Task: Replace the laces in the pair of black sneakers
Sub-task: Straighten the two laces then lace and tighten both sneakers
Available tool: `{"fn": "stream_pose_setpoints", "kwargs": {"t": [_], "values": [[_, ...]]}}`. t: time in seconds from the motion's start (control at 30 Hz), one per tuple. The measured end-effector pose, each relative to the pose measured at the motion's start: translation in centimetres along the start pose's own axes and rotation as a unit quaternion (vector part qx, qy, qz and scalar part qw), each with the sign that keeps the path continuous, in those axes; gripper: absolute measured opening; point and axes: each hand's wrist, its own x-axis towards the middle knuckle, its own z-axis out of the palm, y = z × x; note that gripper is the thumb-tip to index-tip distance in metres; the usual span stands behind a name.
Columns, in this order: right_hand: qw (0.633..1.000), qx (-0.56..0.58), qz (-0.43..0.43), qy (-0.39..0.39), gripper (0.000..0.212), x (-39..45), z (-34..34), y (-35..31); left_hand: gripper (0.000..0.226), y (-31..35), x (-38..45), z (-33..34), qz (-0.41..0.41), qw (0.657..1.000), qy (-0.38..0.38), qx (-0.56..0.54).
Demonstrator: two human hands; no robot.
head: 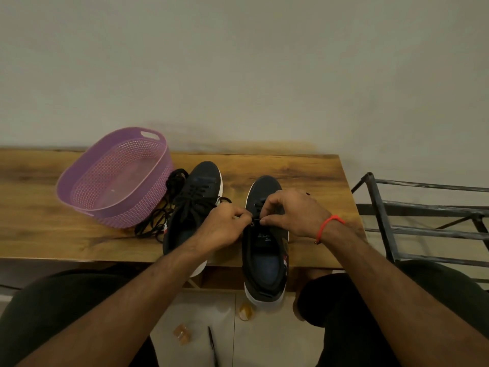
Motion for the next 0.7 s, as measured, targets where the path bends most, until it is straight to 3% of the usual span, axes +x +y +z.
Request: {"fn": "stream_pose_setpoints", "kwargs": {"t": [0.33,0.7], "values": [[0.998,-0.019,-0.032,0.041,0.022,0.0,0.8,0.1,0.024,-0.1,-0.1,-0.3,-0.024,0.999,-0.018,-0.037],[0.998,-0.061,-0.02,0.016,0.031,0.1,1.2,-0.3,0.022,-0.2,0.1,-0.2,-0.024,0.998,-0.026,-0.051]]}}
